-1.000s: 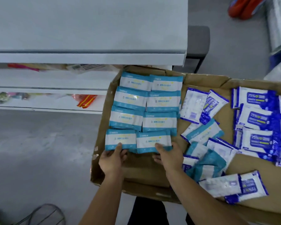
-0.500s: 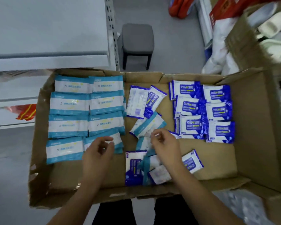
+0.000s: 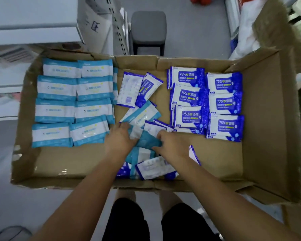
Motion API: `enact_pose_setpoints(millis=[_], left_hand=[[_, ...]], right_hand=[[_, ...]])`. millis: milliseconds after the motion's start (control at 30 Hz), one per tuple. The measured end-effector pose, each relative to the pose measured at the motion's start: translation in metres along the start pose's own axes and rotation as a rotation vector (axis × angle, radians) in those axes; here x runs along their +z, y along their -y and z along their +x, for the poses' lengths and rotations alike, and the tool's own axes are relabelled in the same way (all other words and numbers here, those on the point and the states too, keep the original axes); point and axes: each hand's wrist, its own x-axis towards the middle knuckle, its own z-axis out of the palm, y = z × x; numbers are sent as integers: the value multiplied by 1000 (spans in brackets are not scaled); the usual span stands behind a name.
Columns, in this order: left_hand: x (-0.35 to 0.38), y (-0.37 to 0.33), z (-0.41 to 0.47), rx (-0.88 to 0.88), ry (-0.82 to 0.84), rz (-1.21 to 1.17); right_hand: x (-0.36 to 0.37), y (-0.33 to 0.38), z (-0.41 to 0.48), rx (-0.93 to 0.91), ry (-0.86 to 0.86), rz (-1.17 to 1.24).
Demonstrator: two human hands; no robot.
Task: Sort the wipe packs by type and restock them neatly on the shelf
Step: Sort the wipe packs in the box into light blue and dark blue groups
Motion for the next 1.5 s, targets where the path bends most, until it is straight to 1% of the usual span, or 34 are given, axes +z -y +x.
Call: enact_pose_setpoints(millis=[33, 100, 167, 233, 300, 333, 400, 467, 533, 567, 600, 667, 733, 767, 800, 833, 867, 933, 1000, 1067, 1133, 1167, 1233, 1300, 1367, 1400, 1500], left_hand=[[1, 0, -2, -16, 2, 0], [4, 1, -3, -84, 34, -26], [3, 4, 0, -142, 94, -124], [0, 9, 4, -171, 165, -251], [-7, 13, 4, -185, 164, -349], [-9, 15, 4, -183, 143, -381], [-15, 20, 1, -153, 98, -375], [-22, 24, -5, -120, 50, -385], [-29, 29, -12, -86, -28, -460], [-34, 31, -16, -79, -79, -501], [-38, 32, -18, -91, -118, -565], [-45, 38, -22, -156, -111, -760], [-47, 44, -22, -219, -31, -890], [-46, 48, -20, -243, 10, -901], [-46, 51, -18, -254, 37, -892], [-46, 54, -16, -250, 47, -870], [-46, 56, -15, -239, 45, -846], [-47, 61, -12, -199, 43, -813], [-47, 64, -9, -164, 71, -779], [-45, 66, -4, -131, 71, -689], [-46, 65, 2, -72, 47, -548], [-48, 65, 5, -34, 58, -484], [-55, 64, 12, 64, 146, -355], [-61, 62, 20, 221, 257, -124], [-65, 63, 28, 371, 295, 87], [-68, 64, 29, 398, 295, 119], [-83, 72, 28, 387, 253, -4]], right_hand=[[2, -1, 0, -35, 13, 24], [5, -5, -2, -79, 67, 157], [-1, -12, -6, -81, 105, 372], [-17, -20, -13, -38, 117, 664], [-36, -30, -23, -16, 29, 875], [-45, -34, -28, -8, -27, 916], [-60, -36, -36, -40, -140, 866], [-69, -31, -41, -145, -247, 729], [-68, -20, -43, -212, -300, 609], [-65, -13, -43, -226, -301, 545], [-59, -6, -42, -237, -271, 479], [-43, 4, -36, -246, -122, 421], [-25, 10, -30, -197, 57, 501], [-16, 10, -27, -151, 92, 581], [-9, 9, -23, -99, 64, 641], [-3, 5, -19, -52, -7, 640], [1, 0, -15, -13, -77, 590], [6, -9, -10, 31, -141, 435], [7, -12, -7, 16, -185, 237], [4, -9, -4, -48, -202, 51], [-3, -3, 2, -110, -147, -95], [-8, 1, 6, -120, -99, -131], [-16, 6, 13, -132, -13, -150], [-23, 9, 18, -167, 50, -147], [-26, 10, 22, -202, 92, -113], [-29, 12, 23, -208, 117, -82], [-39, 21, 24, -184, 193, 11]])
